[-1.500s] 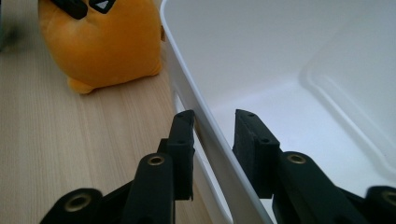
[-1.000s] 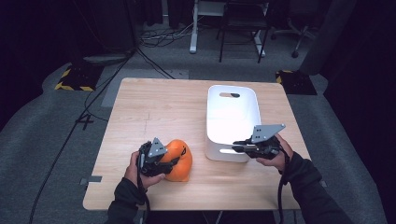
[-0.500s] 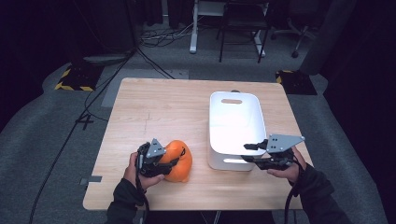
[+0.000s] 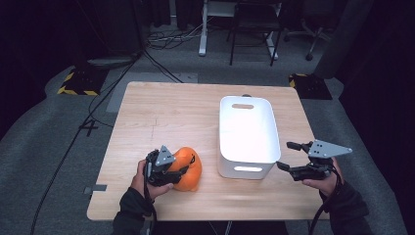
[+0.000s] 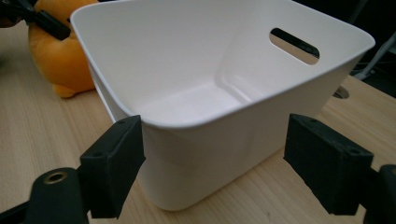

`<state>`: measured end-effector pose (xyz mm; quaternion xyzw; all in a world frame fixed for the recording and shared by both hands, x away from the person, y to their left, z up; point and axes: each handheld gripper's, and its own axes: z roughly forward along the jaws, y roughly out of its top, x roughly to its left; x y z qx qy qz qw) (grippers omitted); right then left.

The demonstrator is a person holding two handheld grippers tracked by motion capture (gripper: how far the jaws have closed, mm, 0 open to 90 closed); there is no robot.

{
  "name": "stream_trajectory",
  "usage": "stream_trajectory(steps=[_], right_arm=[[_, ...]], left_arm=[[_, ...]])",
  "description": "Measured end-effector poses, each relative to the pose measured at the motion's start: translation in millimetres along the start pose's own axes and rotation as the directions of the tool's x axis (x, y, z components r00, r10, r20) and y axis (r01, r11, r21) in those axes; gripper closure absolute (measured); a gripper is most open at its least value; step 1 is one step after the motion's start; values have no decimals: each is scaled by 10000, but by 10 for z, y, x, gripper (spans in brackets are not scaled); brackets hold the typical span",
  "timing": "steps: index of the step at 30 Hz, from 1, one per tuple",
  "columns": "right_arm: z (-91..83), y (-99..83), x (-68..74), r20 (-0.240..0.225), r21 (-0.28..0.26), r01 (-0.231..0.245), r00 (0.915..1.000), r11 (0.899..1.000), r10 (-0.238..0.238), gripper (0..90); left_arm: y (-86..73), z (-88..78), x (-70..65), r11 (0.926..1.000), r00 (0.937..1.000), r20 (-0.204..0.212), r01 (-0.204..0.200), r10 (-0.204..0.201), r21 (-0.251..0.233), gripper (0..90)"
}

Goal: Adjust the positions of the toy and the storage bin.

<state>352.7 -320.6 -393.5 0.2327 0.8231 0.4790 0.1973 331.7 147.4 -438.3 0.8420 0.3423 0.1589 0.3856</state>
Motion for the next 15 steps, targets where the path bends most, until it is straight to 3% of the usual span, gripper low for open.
stream_trajectory(steps=[3, 6, 7, 8, 11, 15], right_arm=[[-5, -107, -61, 381, 150, -315, 9988, 9994, 309, 240], [43, -233, -115, 547, 603, -499, 9974, 9969, 466, 238], [96, -343, -154, 801, 1052, -636, 9953, 9924, 553, 238], [96, -343, -154, 801, 1052, -636, 9953, 9924, 553, 238], [184, -540, -230, 1064, 1799, -907, 9917, 9795, 723, 239], [256, -813, -339, 1203, 2438, -1615, 9835, 9563, 1354, 236]], left_arm=[[8, 18, -15, 10000, 10000, -6, -57, 57, -78, 426], [7, 15, -12, 10000, 10000, -24, -72, 72, -41, 426], [5, 15, -11, 10000, 10000, -17, -60, 60, -55, 426], [3, 15, -11, 10000, 10000, -21, -50, 50, -62, 426], [6, 17, -28, 10000, 9999, -78, -67, 67, -51, 426], [-3, 21, -30, 9998, 9999, -75, -151, 150, -119, 427]])
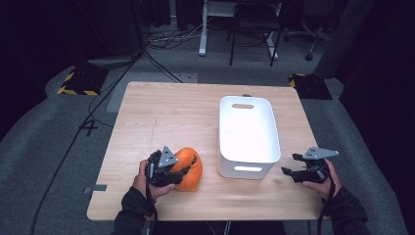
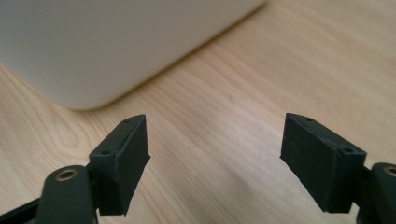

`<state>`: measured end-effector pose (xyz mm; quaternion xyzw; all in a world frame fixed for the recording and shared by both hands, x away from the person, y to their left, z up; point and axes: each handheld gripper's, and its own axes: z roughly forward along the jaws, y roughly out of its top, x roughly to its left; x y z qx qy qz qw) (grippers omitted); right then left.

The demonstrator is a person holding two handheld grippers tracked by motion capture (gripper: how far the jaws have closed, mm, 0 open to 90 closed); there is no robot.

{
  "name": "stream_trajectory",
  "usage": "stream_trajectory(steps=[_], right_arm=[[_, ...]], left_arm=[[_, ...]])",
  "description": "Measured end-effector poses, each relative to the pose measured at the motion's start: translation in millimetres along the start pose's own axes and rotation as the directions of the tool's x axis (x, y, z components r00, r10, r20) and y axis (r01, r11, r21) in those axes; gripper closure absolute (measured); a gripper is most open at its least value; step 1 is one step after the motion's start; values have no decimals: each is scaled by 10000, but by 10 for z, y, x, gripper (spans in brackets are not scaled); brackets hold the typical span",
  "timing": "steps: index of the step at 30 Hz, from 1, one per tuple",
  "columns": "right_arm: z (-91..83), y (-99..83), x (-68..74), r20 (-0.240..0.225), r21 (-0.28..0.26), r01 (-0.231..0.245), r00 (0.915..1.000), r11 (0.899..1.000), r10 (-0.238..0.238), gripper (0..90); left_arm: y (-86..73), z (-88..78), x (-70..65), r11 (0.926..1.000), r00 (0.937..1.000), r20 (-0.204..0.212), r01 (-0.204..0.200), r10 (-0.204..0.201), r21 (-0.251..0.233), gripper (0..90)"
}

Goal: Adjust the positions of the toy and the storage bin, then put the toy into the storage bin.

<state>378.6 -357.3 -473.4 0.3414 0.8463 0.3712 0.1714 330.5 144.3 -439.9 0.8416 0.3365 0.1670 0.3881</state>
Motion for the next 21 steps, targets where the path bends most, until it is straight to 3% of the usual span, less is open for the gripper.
stream_trajectory(steps=[8, 13, 20, 21], right_arm=[[147, -191, -78, 125, 587, -492, 9987, 9971, 485, 197], [162, -257, -98, 271, 25, -582, 9979, 9983, 581, 189], [163, -258, -83, 339, 17, -670, 9972, 9978, 669, 187], [163, -257, -82, 341, 19, -672, 9972, 9977, 671, 187]], left_arm=[[-16, 6, -5, 9999, 10000, 21, 1, -1, -107, 428], [-11, 11, 14, 9999, 10000, 63, -20, 21, -107, 430], [-32, 19, 25, 9990, 9998, 135, 138, -133, -415, 443], [-34, 15, 18, 9986, 10000, 44, -27, 29, -529, 450]])
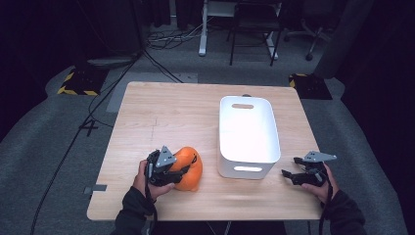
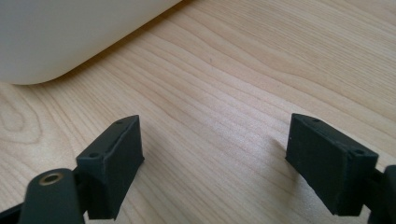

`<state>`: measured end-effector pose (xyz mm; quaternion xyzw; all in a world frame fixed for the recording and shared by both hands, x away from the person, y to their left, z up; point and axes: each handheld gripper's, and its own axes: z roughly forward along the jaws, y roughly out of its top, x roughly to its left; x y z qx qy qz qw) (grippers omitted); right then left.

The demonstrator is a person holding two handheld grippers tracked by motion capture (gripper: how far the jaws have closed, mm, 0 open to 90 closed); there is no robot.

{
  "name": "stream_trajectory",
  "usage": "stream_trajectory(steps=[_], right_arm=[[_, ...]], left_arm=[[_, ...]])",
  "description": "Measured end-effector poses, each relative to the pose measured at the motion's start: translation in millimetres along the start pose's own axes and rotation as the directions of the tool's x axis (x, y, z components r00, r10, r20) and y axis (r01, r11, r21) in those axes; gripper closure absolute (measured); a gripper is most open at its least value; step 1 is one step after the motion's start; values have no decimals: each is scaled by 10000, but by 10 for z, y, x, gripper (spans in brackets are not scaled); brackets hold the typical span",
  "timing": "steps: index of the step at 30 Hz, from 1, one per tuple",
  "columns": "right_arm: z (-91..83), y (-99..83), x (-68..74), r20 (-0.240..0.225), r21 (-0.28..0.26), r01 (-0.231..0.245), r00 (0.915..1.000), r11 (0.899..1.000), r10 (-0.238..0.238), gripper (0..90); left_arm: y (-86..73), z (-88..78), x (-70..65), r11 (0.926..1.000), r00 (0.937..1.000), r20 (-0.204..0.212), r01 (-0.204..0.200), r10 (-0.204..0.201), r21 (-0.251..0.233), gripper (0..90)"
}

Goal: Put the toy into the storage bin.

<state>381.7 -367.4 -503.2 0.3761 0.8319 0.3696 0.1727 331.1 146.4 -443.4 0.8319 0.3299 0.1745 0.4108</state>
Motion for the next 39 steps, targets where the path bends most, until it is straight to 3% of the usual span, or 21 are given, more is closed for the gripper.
stream_trajectory(steps=[2, 8, 20, 26, 32, 36, 39], right_arm=[[0, 0, 0, 0, 0, -1, 10000, 10000, 1, 186], [1, 2, 1, -10, 19, 24, 10000, 10000, -24, 184], [0, 0, 3, 24, 22, 19, 10000, 10000, -19, 184], [4, 4, 18, 101, 0, -122, 9999, 9999, 122, 182], [5, 4, 17, 105, -3, -115, 9999, 9999, 115, 182], [5, 4, 17, 103, -2, -113, 9999, 9999, 113, 182], [5, 4, 17, 99, -2, -116, 9999, 9999, 116, 182]], left_arm=[[5, -7, -9, 9998, 9999, -38, -108, 108, -137, 468], [45, -30, -17, 9982, 9999, -146, 50, -59, -597, 507], [184, 3, -11, 9977, 9982, -597, -28, -13, -682, 512], [266, -6, 87, 9956, 9972, -715, 153, -220, -923, 511], [404, -21, 144, 9961, 9953, -964, -99, 15, -875, 512], [491, -39, 163, 9936, 9956, -912, 102, -205, -1121, 512], [566, -68, 187, 9942, 9942, -1073, -2, -114, -1079, 511]])
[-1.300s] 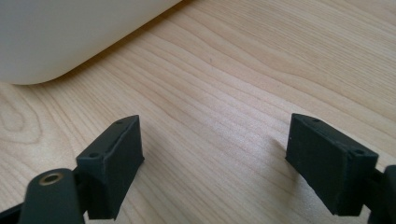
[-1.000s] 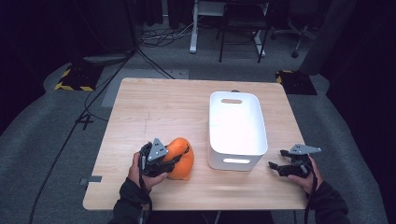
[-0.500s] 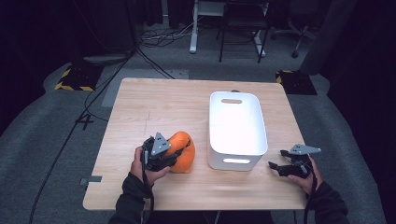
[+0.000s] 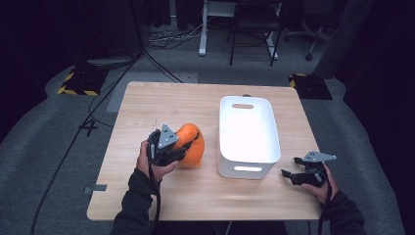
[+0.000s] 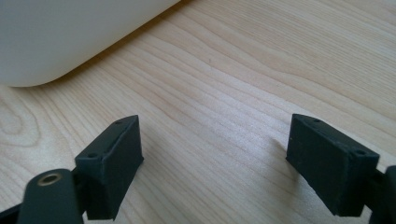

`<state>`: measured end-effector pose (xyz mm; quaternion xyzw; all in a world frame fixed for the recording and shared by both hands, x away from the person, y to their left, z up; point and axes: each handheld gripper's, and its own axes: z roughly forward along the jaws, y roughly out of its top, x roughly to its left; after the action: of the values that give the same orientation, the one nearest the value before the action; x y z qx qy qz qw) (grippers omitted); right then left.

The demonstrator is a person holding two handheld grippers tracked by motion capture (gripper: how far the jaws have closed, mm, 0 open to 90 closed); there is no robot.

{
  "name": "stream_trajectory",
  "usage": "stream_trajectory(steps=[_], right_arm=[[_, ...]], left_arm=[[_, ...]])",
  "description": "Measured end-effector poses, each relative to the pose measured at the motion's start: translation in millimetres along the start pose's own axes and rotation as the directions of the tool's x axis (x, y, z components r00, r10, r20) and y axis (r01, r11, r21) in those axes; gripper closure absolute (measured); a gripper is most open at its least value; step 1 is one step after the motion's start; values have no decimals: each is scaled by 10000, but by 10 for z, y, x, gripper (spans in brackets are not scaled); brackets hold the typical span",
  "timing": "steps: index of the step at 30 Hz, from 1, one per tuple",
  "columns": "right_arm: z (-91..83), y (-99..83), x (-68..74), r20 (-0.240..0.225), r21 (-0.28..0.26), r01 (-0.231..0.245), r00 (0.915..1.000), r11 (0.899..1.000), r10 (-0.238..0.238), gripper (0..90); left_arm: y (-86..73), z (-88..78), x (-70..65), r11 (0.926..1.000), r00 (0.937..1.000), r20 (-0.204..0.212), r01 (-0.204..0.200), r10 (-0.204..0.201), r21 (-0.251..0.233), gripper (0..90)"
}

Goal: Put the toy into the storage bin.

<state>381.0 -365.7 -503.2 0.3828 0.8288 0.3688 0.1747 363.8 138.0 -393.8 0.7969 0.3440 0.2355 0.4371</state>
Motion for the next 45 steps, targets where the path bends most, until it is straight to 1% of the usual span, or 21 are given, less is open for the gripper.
stream_trajectory(steps=[3, 6, 8, 9, 10, 14, 16, 18, 21, 25, 27, 28, 29, 30, 32, 33, 34, 37, 38, 42, 45], right_arm=[[0, 0, 0, 4, -1, 2, 10000, 10000, -2, 182], [0, 0, 0, 6, 0, 1, 10000, 10000, -1, 182], [0, 0, 0, 4, -3, 3, 10000, 10000, -3, 182], [0, 0, 0, 4, 0, 4, 10000, 10000, -4, 182], [0, 0, 0, 4, 0, 4, 10000, 10000, -4, 182], [0, 0, 0, 5, 1, 1, 10000, 10000, -1, 182], [0, 0, 0, 3, -1, 4, 10000, 10000, -4, 182], [0, 0, 0, 4, 0, 1, 10000, 10000, -1, 182], [0, 0, 0, 5, 0, 4, 10000, 10000, -4, 182], [0, 0, 0, 6, -2, 6, 10000, 10000, -6, 182], [-1, 0, 0, -4, 3, -1, 10000, 10000, 1, 182], [0, 0, 1, 8, -1, 5, 10000, 10000, -5, 182], [-1, 0, 0, -6, 1, -1, 10000, 10000, 1, 182], [0, 0, 0, 0, -1, 1, 10000, 10000, -1, 182], [-1, 0, 1, 0, 3, -7, 10000, 10000, 7, 182], [0, 0, 0, 3, 0, 10, 10000, 10000, -10, 182], [-1, -1, 0, -3, 6, -3, 10000, 10000, 3, 182], [-2, -1, -1, -5, 9, 11, 10000, 10000, -11, 182], [-2, -1, -1, -5, 2, 12, 10000, 10000, -12, 182], [-2, -1, -1, -3, 7, 14, 10000, 10000, -14, 182], [-2, -2, -1, -3, 2, 19, 10000, 10000, -19, 182]], left_arm=[[61, -20, 27, 9999, 10000, 40, 57, -57, -122, 511], [159, -46, 48, 9998, 9999, 39, -100, 101, -199, 512], [193, -55, 52, 9996, 9999, 20, -127, 127, -234, 512], [212, -56, 49, 9996, 10000, 67, -70, 72, -269, 512], [249, -65, 56, 9995, 9998, -18, -180, 179, -261, 512], [354, -77, 50, 9990, 9995, -13, -318, 318, -303, 512], [402, -80, 40, 9987, 9997, -26, -264, 263, -429, 512], [453, -87, 43, 9981, 9994, -17, -337, 337, -509, 512], [513, -85, 29, 9982, 9995, -12, -302, 302, -512, 511], [615, -91, 8, 9966, 9982, -156, -579, 571, -584, 511], [668, -95, -4, 9960, 9980, -113, -629, 623, -638, 511], [691, -94, -12, 9962, 9982, -6, -594, 595, -633, 511], [713, -97, -15, 9953, 9975, -131, -708, 701, -664, 511], [743, -96, -24, 9952, 9973, -134, -730, 722, -647, 511], [764, -96, -28, 9949, 9971, -114, -759, 753, -658, 510], [776, -98, -27, 9943, 9966, -173, -818, 808, -680, 511], [793, -98, -32, 9945, 9970, -107, -777, 771, -701, 511], [832, -104, -38, 9938, 9966, -88, -828, 824, -747, 511], [853, -110, -41, 9934, 9960, -141, -890, 882, -728, 511], [915, -127, -53, 9923, 9960, -92, -899, 894, -854, 511], [960, -135, -75, 9907, 9951, -132, -988, 980, -932, 511]])
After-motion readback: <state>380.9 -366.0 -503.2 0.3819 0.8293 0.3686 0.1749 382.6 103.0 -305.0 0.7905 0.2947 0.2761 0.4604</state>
